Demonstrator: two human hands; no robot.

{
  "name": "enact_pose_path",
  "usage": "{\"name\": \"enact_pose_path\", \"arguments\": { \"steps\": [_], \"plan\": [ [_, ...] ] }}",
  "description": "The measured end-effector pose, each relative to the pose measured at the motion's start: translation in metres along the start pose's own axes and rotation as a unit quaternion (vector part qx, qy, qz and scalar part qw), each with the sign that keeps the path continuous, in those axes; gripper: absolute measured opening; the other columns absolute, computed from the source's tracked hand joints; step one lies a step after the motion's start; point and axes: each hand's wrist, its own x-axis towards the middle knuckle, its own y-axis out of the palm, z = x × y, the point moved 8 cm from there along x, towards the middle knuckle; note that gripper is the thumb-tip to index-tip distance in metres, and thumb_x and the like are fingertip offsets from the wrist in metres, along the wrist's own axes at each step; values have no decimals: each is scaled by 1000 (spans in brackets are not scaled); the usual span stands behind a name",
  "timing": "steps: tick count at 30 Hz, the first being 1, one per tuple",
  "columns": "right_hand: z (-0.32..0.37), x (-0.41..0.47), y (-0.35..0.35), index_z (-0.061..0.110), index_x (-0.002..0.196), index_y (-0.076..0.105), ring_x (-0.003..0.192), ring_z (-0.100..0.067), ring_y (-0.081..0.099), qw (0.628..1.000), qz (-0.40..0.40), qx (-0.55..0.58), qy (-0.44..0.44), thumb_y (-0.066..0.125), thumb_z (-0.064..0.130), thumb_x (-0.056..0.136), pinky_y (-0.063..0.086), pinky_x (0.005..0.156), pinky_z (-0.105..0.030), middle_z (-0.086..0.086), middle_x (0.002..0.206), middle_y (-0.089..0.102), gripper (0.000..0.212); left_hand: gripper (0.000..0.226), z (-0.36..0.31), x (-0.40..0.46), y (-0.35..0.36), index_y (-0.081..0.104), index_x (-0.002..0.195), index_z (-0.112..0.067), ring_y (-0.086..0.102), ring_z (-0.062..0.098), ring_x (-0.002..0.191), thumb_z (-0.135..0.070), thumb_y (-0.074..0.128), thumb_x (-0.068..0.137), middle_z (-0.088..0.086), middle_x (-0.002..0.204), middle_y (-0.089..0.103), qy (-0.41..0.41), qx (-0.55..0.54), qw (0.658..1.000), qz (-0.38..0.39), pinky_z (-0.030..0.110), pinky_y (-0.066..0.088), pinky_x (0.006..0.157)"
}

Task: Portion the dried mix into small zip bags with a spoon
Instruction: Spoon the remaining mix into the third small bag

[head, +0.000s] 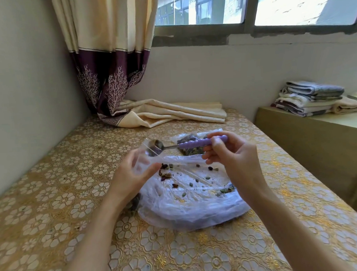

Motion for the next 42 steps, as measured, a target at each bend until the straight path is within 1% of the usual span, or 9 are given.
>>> {"name": "enact_pose_path", "arguments": {
  "steps": [5, 11, 15, 18, 23, 29, 33, 36, 42],
  "plan": [
    [7, -3, 17, 11, 91, 63, 64, -16, 67, 996, 55, -54, -46, 52, -5, 90, 56, 63, -23, 1, 68, 68, 20, 76, -4, -1, -1, 50, 114, -23, 64, -3, 75, -72, 62, 57, -10, 95, 63, -9, -70, 997, -9, 10, 49, 57],
    [-3, 1, -5, 10, 93, 63, 65, -18, 67, 999, -28, -12, -31, 50, 2, 92, 55, 62, -24, -7, 73, 67, 16, 88, -4, -2, -7, 47, 117, -29, 58, -6, 86, -83, 55, 47, -16, 100, 59, -5, -81, 996, -26, 10, 44, 62],
    [-18, -3, -23, 12, 90, 63, 62, -16, 64, 996, -86, -4, -7, 49, 6, 94, 53, 57, -21, -4, 66, 66, 15, 69, 1, -1, -15, 49, 117, -24, 58, -12, 83, -66, 65, 64, -15, 101, 59, -4, -89, 994, -58, 7, 43, 63],
    [-27, -7, -28, 15, 85, 62, 57, -11, 63, 992, -86, -91, 1, 52, 10, 93, 49, 53, -21, -3, 65, 66, 14, 55, 5, 1, -22, 50, 117, -19, 55, -22, 78, -47, 63, 73, -13, 101, 59, -5, -100, 991, -83, -1, 41, 59],
    [-36, -9, -23, 14, 81, 63, 53, -6, 63, 969, -69, -236, 0, 56, 12, 91, 47, 49, -16, -5, 67, 65, 13, 55, 6, 0, -27, 51, 119, -17, 55, -20, 79, -46, 61, 74, -16, 98, 59, -4, -105, 989, -101, -1, 41, 61],
    [-45, -6, -3, 12, 83, 64, 55, -12, 63, 979, -42, -198, 33, 55, 9, 91, 45, 47, -14, -10, 68, 66, 12, 52, 5, 0, -28, 49, 116, -19, 54, -23, 78, -46, 61, 73, -16, 97, 58, 1, -102, 989, -108, -3, 39, 61],
    [-47, -8, 24, 23, 75, 59, 52, -9, 61, 982, 14, -185, 31, 52, 9, 93, 43, 46, -11, 10, 54, 65, 23, 53, 6, 0, -29, 50, 116, -19, 54, -22, 78, -46, 62, 73, -16, 97, 59, 1, -99, 989, -107, -3, 39, 61],
    [-53, -9, 40, 19, 81, 58, 52, 0, 60, 985, 57, -160, 42, 50, 7, 94, 42, 48, -8, 27, 55, 63, 21, 52, 7, 1, -29, 50, 116, -20, 54, -23, 78, -46, 62, 73, -16, 97, 58, -1, -104, 989, -107, -3, 39, 60],
    [-73, -5, 33, 10, 77, 63, 51, -5, 58, 985, 46, -78, 149, 48, 6, 96, 50, 52, -17, 12, 56, 67, 25, 48, 6, 1, -29, 50, 113, -23, 55, -21, 78, -47, 63, 73, -16, 96, 59, -2, -104, 988, -113, -3, 39, 60]
  ]
}}
